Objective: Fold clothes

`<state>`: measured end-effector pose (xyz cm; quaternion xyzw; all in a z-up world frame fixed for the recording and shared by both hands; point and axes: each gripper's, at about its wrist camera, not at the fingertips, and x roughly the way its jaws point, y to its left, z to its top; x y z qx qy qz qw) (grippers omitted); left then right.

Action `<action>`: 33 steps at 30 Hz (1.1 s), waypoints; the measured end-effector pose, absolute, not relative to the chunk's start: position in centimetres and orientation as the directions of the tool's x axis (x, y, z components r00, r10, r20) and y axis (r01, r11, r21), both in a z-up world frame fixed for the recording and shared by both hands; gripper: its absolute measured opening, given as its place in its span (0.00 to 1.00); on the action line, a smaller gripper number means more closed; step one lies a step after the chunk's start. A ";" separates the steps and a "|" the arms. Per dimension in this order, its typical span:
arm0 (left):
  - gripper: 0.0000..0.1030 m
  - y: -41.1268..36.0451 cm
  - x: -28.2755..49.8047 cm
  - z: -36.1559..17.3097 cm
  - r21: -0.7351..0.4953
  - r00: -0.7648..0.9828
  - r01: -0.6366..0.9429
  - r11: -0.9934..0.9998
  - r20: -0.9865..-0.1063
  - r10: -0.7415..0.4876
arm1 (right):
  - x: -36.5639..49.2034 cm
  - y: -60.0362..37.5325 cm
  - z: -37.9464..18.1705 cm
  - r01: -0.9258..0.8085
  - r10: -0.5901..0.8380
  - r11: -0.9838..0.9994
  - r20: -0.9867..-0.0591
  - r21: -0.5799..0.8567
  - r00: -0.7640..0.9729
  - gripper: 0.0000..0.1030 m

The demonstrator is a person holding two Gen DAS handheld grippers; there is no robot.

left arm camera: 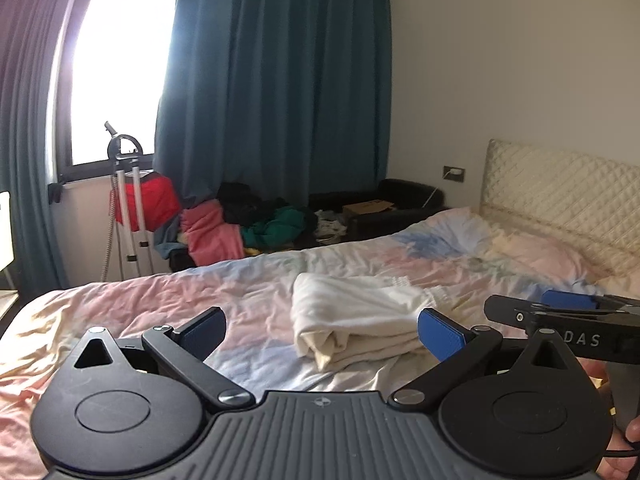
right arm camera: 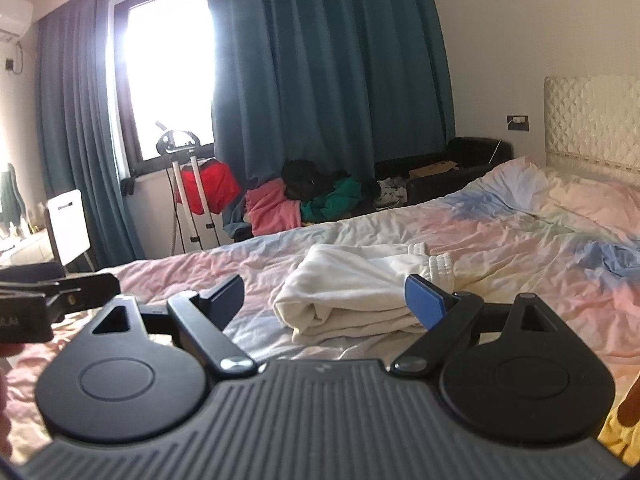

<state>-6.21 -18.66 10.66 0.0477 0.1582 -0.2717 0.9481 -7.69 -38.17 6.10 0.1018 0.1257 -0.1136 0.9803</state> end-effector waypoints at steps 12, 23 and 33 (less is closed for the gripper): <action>1.00 -15.3 -6.2 8.3 -0.040 0.839 0.470 0.882 -0.289 -0.460 | -6.6 -35.2 2.5 0.276 -0.234 0.956 -0.304 0.101 0.923 0.86; 1.00 -16.0 -3.7 5.3 -0.038 0.834 0.456 0.889 -0.331 -0.442 | -5.4 -34.9 0.8 0.339 -0.305 0.939 -0.315 0.059 0.899 0.86; 1.00 -16.3 -2.5 3.7 -0.033 0.822 0.451 0.892 -0.374 -0.430 | -4.9 -34.9 0.4 0.369 -0.336 0.928 -0.320 0.048 0.886 0.86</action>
